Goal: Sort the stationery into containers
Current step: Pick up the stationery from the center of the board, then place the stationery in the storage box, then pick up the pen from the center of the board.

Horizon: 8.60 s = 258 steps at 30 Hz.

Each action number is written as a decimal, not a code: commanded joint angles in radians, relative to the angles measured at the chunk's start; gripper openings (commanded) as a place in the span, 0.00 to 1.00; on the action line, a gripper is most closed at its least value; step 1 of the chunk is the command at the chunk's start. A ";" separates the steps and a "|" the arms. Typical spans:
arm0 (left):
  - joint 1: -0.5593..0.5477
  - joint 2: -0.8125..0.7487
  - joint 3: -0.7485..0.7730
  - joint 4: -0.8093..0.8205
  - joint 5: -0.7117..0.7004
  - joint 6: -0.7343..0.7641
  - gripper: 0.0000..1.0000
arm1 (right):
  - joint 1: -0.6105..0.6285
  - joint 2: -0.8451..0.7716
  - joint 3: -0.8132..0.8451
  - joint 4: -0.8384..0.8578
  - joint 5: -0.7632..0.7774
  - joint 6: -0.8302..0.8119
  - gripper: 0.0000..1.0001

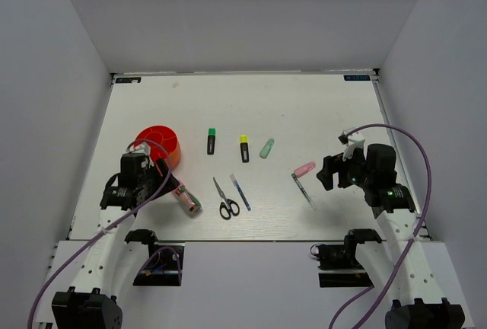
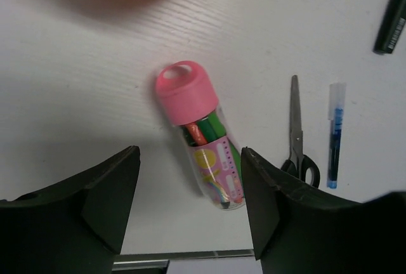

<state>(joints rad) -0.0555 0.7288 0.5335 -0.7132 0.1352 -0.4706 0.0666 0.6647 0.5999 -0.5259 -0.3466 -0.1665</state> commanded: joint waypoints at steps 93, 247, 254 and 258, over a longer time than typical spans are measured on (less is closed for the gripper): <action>-0.489 0.230 0.473 0.156 -0.953 0.219 0.00 | 0.010 -0.065 0.035 0.012 -0.063 0.039 0.00; -0.198 0.241 0.449 0.209 -0.230 0.138 0.06 | 0.018 0.012 0.040 -0.003 -0.160 0.022 0.45; -0.317 0.392 0.565 0.049 -0.198 0.191 0.61 | 0.018 0.036 0.049 -0.013 -0.149 0.024 0.31; -0.359 0.485 0.612 0.077 -0.145 0.207 0.65 | 0.019 0.042 0.049 -0.009 -0.146 0.025 0.50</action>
<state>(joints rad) -0.3916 1.1793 1.1007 -0.5869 -0.0757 -0.2882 0.0807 0.7048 0.6136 -0.5369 -0.4923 -0.1398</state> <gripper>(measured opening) 0.661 0.496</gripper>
